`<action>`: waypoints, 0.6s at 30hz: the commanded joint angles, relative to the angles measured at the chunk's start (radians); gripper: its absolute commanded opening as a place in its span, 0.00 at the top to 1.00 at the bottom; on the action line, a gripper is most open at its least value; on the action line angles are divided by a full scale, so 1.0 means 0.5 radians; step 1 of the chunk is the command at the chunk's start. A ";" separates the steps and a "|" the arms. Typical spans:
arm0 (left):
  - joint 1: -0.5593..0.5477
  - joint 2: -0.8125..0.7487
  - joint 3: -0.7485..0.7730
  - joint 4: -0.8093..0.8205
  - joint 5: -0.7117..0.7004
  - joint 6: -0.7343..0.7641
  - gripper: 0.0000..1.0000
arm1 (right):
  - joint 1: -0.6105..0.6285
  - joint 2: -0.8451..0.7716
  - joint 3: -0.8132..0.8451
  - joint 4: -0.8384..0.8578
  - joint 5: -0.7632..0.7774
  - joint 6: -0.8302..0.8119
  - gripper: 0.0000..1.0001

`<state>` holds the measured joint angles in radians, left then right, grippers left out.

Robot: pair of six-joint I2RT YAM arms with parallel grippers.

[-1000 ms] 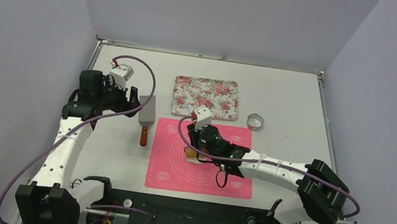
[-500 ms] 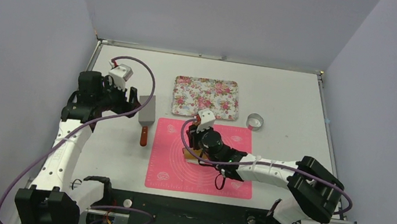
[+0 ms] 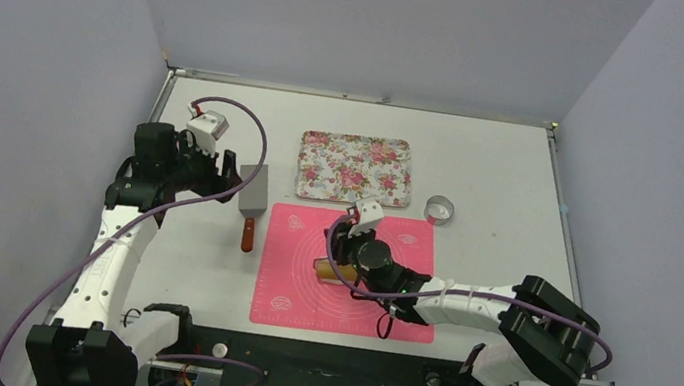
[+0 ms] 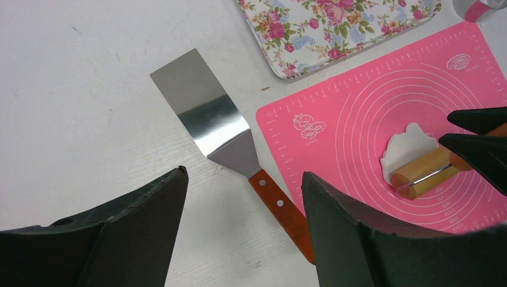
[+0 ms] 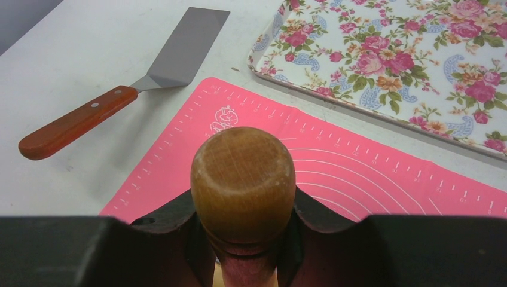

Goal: Roll out the dumpling wrappers from the dough
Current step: Flatten out the dough on the work surface.

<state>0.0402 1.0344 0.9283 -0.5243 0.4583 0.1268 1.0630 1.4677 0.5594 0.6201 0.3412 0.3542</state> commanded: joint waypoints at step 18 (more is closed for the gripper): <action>0.018 -0.032 0.028 0.091 0.058 0.007 0.32 | 0.129 -0.179 0.061 -0.605 -0.184 0.092 1.00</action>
<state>0.0410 1.0344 0.9283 -0.5243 0.4614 0.1268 1.1267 1.4639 0.5320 0.4744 0.2474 0.4969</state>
